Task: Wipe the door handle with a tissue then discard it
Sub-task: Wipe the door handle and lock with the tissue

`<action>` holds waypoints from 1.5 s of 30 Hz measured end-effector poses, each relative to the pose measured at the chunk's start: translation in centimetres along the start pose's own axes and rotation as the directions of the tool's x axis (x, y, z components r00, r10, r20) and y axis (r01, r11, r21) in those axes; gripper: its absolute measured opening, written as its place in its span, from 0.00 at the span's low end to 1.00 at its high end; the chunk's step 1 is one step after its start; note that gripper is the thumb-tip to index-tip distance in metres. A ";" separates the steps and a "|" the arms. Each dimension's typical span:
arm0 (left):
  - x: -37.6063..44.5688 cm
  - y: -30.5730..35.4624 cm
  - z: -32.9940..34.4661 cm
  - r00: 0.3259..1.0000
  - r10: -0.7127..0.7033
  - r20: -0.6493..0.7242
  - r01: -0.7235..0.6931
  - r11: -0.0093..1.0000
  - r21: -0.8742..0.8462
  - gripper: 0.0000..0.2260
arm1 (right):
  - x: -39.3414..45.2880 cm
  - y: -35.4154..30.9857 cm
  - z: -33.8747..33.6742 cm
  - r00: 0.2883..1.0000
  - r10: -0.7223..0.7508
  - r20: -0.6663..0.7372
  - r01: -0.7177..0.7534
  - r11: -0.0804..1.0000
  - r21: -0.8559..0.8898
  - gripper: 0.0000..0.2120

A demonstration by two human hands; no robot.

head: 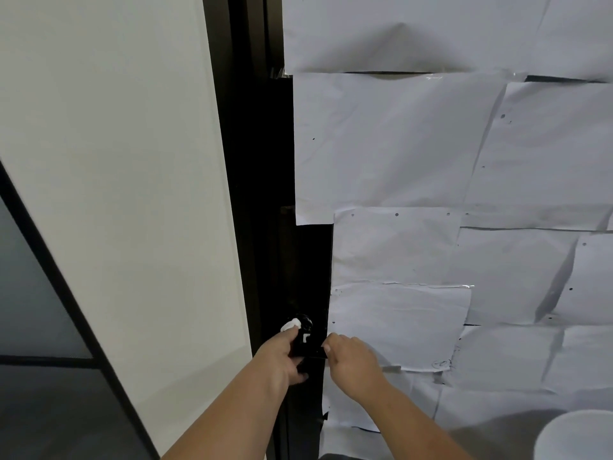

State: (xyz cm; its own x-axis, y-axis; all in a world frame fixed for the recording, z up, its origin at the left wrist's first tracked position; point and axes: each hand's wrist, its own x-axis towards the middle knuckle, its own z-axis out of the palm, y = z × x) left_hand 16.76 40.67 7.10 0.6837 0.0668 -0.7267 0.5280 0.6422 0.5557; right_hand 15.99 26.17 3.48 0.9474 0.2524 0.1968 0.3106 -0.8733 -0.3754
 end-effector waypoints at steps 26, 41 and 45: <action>0.6 -0.2 -0.2 0.997 0.075 -0.016 -0.075 0.996 -0.049 0.05 | 0.0 -0.3 -0.2 0.999 0.014 0.039 -0.014 1.000 -0.001 0.09; 1.7 0.5 1.2 0.980 0.129 -0.148 -0.125 0.992 0.036 0.17 | -0.1 -0.1 -0.1 0.999 -0.004 0.039 0.004 1.000 0.013 0.09; 1.1 -0.3 1.4 0.833 0.482 -0.272 -0.426 0.872 0.241 0.08 | 0.1 0.0 0.0 0.998 -0.004 0.058 0.003 1.000 0.015 0.07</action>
State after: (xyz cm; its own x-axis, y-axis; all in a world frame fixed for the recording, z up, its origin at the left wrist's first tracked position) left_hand 18.05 39.53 6.71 0.6866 0.5730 -0.4475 0.2910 0.3475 0.8914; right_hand 16.05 26.17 3.53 0.9492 0.2790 0.1456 0.3142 -0.8662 -0.3886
